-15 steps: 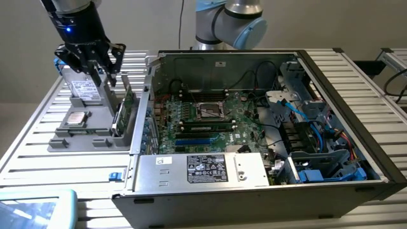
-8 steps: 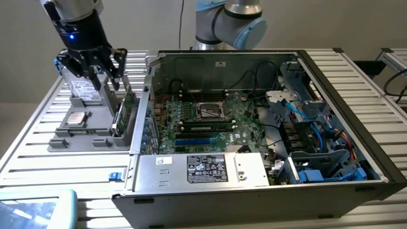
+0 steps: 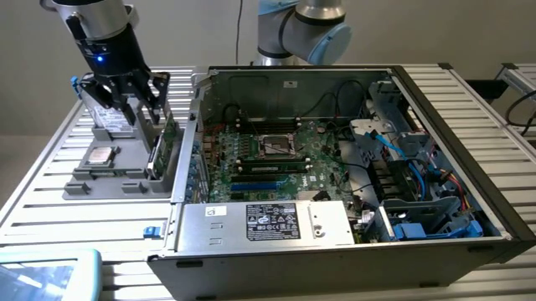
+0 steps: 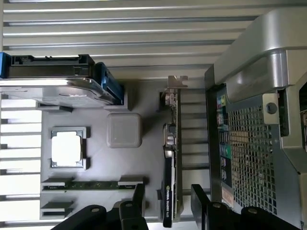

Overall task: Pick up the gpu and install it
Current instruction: 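Pick up the gpu and move the gpu toward the slot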

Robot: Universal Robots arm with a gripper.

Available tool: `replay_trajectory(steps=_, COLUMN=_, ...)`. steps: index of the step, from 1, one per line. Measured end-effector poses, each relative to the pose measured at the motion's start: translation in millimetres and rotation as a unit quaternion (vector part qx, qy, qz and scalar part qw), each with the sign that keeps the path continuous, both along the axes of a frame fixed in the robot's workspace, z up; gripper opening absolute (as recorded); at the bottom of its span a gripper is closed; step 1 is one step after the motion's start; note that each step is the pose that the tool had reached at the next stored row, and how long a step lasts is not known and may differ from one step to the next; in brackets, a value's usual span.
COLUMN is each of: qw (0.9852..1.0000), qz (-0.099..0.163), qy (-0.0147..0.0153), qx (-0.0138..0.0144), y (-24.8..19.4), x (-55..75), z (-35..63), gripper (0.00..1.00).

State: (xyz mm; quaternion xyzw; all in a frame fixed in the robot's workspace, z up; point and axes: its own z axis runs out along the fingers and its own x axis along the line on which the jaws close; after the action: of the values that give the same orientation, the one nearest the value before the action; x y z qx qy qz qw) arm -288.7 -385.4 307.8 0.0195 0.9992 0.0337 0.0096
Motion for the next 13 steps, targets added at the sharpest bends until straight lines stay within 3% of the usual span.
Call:
replay_trajectory(steps=4, qw=1.0, qz=0.006, qy=0.0001, qx=0.0025, y=-0.1, x=0.1, z=-6.1, gripper=0.5)
replay_trajectory(steps=11, qw=0.9999, qz=0.007, qy=-0.0003, qx=0.0097, y=-0.7, x=0.1, z=-17.6, gripper=0.5)
replay_trajectory(steps=13, qw=0.9999, qz=0.007, qy=-0.0005, qx=0.0129, y=-1.0, x=0.1, z=-20.4, gripper=0.5)
